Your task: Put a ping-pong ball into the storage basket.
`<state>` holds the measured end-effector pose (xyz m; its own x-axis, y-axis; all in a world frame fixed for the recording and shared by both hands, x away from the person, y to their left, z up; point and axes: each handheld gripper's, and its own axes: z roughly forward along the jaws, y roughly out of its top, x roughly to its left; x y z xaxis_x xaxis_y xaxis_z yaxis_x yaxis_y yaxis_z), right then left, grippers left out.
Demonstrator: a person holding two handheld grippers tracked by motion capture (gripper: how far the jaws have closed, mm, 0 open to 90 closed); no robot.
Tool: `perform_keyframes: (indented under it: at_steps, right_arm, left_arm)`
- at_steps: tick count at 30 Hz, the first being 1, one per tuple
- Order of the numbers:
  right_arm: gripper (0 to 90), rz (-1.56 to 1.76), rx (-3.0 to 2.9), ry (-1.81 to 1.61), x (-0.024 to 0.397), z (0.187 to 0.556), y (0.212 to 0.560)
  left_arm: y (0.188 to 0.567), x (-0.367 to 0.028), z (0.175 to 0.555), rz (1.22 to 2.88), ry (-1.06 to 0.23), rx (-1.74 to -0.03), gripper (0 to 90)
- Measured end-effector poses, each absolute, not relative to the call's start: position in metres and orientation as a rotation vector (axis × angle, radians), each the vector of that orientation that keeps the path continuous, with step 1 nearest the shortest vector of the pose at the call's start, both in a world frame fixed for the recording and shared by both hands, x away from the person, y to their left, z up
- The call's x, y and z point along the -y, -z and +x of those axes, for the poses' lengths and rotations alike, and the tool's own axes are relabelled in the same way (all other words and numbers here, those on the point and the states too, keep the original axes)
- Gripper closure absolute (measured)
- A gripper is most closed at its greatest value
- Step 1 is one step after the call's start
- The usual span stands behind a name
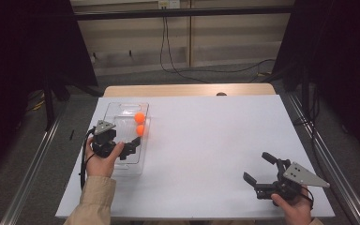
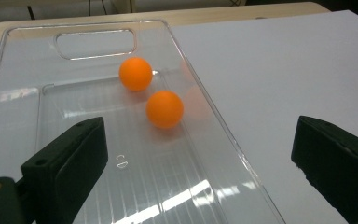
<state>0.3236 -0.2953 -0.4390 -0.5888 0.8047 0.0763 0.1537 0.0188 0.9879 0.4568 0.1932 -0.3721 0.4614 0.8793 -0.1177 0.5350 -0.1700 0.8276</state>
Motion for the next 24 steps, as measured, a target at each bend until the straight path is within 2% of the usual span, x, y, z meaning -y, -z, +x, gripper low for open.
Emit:
perform_keyframes:
  at_steps: [24]
  right_arm:
    - [0.6, 0.977, -1.777, -1.617, 0.2954, 0.323, 0.4387]
  left_arm:
    - [0.3796, -0.1951, 0.4465, 1.774, -0.498, -1.182, 3.7]
